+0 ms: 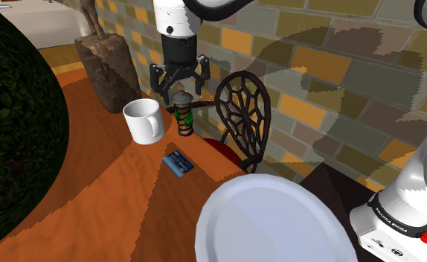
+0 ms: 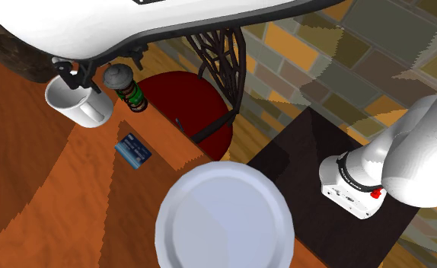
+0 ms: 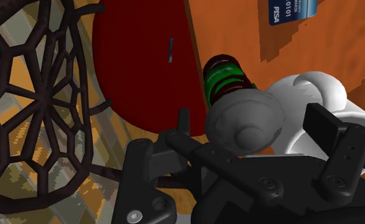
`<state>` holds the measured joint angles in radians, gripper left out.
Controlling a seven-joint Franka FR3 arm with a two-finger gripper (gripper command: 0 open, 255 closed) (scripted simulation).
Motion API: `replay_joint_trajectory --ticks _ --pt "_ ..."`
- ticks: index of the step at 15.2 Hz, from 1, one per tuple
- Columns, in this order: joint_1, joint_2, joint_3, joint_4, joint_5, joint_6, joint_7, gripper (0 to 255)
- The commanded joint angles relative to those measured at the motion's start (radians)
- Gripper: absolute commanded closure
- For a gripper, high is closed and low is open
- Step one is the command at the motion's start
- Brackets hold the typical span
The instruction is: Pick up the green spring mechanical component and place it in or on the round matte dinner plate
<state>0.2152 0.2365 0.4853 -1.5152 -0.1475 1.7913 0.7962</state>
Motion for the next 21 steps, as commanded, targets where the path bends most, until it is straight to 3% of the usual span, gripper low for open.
replay_joint_trajectory --ticks 1,7,8,17,21 --pt "-0.001 0.000 0.000 -0.006 0.000 0.006 0.000 0" --pt "-0.001 0.000 0.000 -0.006 0.000 0.006 0.000 0" --pt "-0.001 0.000 0.000 -0.006 0.000 0.006 0.000 255" --pt "-0.001 0.000 0.000 -0.006 0.000 0.006 0.000 255" --pt "0.005 0.006 0.001 0.056 -0.002 -0.050 -0.002 255"
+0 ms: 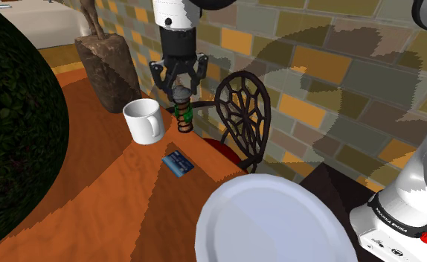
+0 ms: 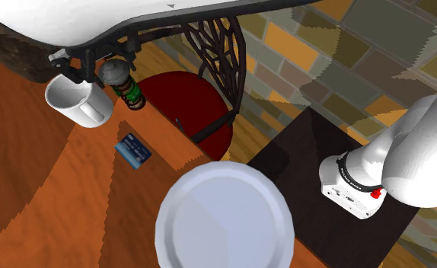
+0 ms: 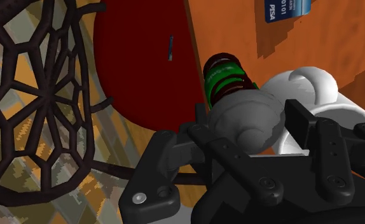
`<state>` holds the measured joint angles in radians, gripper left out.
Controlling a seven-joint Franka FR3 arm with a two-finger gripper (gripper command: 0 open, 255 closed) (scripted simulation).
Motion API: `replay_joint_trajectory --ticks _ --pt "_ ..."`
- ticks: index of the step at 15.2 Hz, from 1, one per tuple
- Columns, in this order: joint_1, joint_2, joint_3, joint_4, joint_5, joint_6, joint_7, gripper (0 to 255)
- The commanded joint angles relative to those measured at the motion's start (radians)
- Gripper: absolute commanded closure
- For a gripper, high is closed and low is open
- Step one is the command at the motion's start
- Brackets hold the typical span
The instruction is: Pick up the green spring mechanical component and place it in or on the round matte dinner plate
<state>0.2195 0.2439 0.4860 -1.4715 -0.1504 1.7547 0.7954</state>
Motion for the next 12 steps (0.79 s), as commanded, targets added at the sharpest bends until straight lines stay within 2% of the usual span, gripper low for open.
replay_joint_trajectory --ticks 1,12 --pt "0.002 0.001 0.001 0.029 0.000 -0.028 -0.001 255" --pt "0.034 0.051 0.005 0.247 -0.024 -0.200 0.001 255"
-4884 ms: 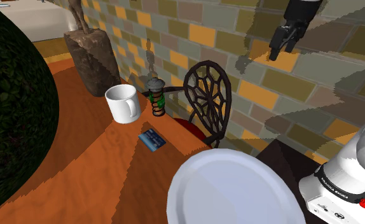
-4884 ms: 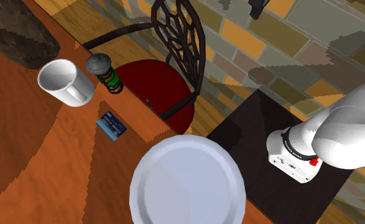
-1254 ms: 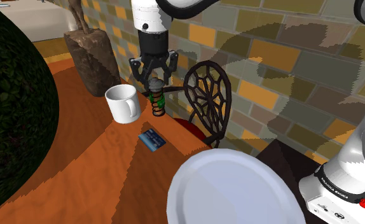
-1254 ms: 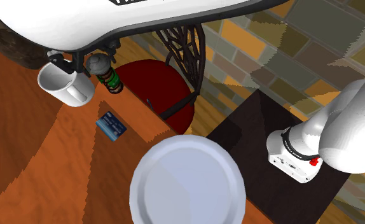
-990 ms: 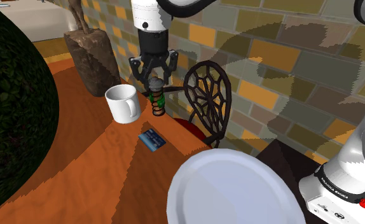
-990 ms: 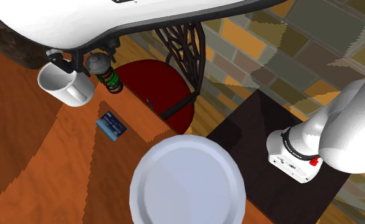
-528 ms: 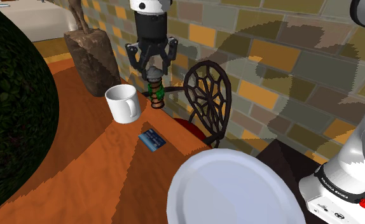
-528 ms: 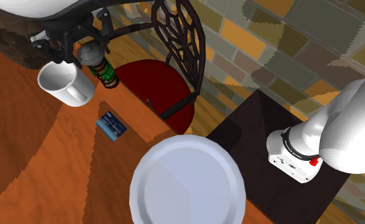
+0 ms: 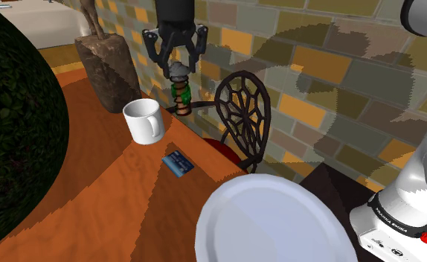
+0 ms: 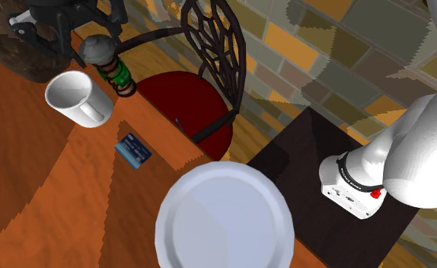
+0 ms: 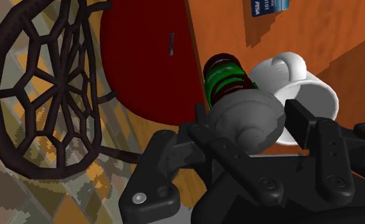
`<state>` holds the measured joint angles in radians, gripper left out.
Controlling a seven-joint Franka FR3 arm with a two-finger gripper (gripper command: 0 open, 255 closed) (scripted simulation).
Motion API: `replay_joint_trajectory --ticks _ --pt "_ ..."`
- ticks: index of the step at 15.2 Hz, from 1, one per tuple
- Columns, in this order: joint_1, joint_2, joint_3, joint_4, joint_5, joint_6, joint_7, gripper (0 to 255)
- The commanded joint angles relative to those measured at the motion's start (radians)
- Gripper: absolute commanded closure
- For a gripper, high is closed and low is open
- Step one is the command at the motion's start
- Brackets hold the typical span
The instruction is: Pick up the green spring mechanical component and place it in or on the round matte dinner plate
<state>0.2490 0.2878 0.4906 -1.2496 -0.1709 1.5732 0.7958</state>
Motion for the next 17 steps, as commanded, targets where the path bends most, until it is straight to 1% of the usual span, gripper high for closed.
replay_joint_trajectory --ticks 1,4,8,12,17 --pt "0.006 0.010 0.000 0.036 -0.005 -0.027 0.000 255" --pt "-0.008 -0.105 0.016 -0.098 0.044 0.001 0.022 255" --pt "-0.009 -0.242 0.033 -0.236 0.108 0.018 0.049 255" --pt "0.003 -0.364 0.046 -0.340 0.168 0.016 0.077 255" --pt "0.034 -0.498 0.063 -0.433 0.237 -0.007 0.120 255"
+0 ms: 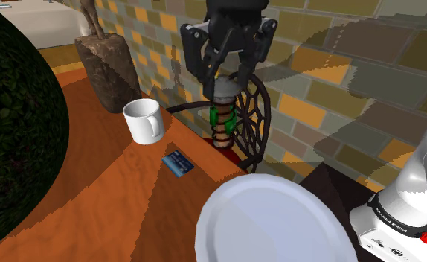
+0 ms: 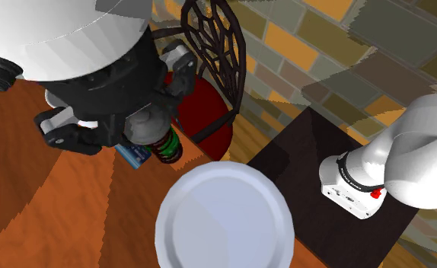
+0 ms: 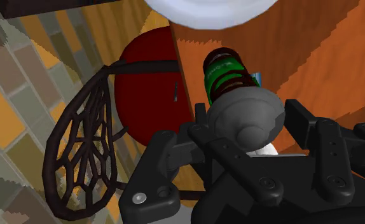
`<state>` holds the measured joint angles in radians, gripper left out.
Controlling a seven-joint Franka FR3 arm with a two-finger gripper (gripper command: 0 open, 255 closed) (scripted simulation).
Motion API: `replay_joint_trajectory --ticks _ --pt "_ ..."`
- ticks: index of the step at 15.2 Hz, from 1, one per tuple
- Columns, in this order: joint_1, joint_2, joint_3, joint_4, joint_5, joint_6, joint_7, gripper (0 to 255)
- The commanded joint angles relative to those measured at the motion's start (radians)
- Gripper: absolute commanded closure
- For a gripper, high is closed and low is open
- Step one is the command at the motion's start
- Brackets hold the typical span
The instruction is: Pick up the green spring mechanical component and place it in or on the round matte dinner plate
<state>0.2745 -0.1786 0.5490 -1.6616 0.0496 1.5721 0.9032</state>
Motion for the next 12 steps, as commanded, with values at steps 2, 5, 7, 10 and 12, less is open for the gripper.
replay_joint_trajectory --ticks 2,5,7,10,12 --pt "0.023 -0.079 0.012 -0.048 0.041 -0.020 0.033 255" --pt "0.048 -0.145 0.026 -0.079 0.077 -0.044 0.068 255" --pt "0.065 -0.184 0.037 -0.092 0.100 -0.063 0.094 255" --pt "0.090 -0.236 0.056 -0.104 0.132 -0.093 0.138 255" --pt "0.110 -0.272 0.074 -0.105 0.157 -0.119 0.177 255"
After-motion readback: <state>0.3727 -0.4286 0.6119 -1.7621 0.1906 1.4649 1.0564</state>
